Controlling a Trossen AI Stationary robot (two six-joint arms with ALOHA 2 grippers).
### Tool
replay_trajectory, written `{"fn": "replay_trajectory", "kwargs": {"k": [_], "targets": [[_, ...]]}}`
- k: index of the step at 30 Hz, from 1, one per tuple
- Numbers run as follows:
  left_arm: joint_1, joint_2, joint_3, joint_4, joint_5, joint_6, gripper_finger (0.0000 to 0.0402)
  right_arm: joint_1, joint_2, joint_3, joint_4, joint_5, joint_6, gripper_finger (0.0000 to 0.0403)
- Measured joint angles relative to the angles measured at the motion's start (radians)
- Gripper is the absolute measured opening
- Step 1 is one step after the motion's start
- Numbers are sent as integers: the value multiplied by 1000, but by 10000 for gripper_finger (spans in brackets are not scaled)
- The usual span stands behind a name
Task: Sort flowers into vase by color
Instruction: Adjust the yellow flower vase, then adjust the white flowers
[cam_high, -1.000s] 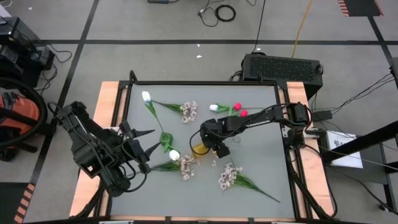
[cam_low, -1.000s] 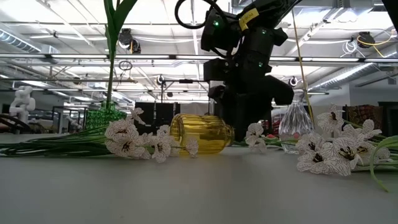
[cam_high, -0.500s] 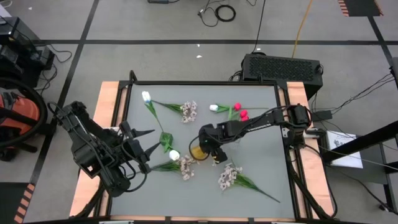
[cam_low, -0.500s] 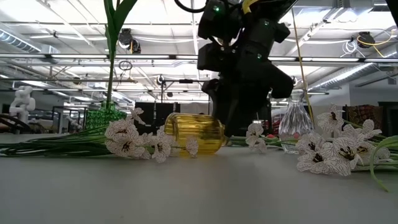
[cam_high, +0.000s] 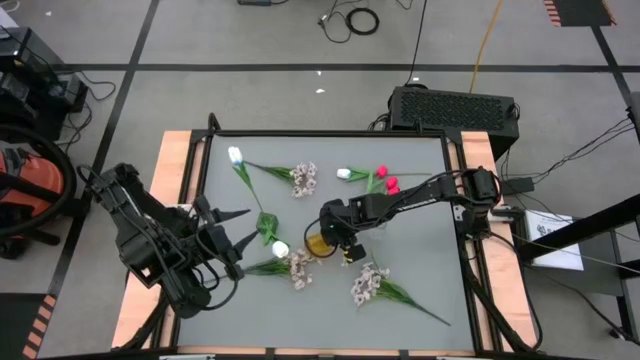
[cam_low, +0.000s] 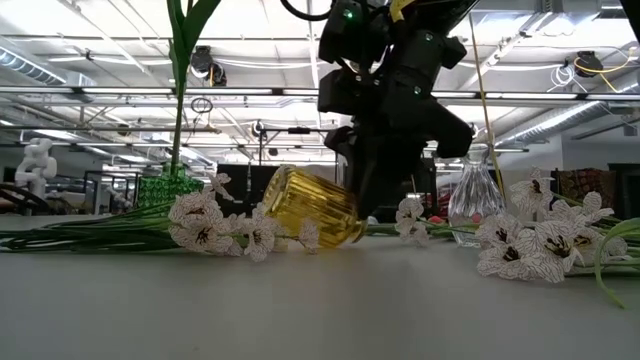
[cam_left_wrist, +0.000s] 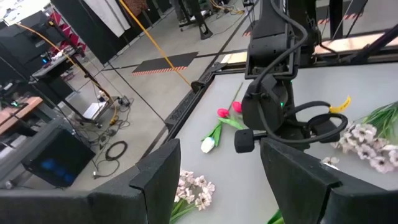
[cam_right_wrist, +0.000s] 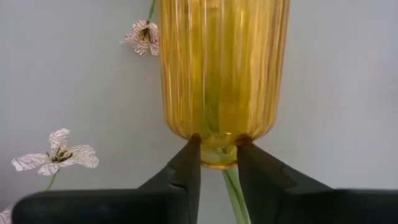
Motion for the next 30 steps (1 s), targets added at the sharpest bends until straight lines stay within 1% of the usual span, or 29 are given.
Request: {"fn": "replay_trajectory", "kwargs": {"k": [6, 10, 13, 16, 19, 22, 25, 30], "targets": [[0, 69, 0, 2, -1, 0, 228, 0, 0, 0, -13, 0, 0, 79], [0, 126, 0, 32, -9, 0, 228, 0, -1, 0, -30, 0, 4, 79], [0, 165, 0, 50, -9, 0, 228, 0, -11, 6, -74, 0, 14, 82], [0, 201, 0, 56, -7, 1, 228, 1, -11, 41, -119, 2, 19, 98], [10, 210, 0, 83, 2, 11, 228, 1, -12, 73, -139, 5, 33, 123], [32, 208, 0, 138, 33, 60, 228, 2, -12, 96, -159, 5, 38, 147], [42, 209, 7, 181, 69, 104, 228, 2, -12, 125, -217, 5, 61, 168], [37, 208, 8, 294, 80, 199, 228, 2, -39, 131, -322, 2, 149, 185]]}}
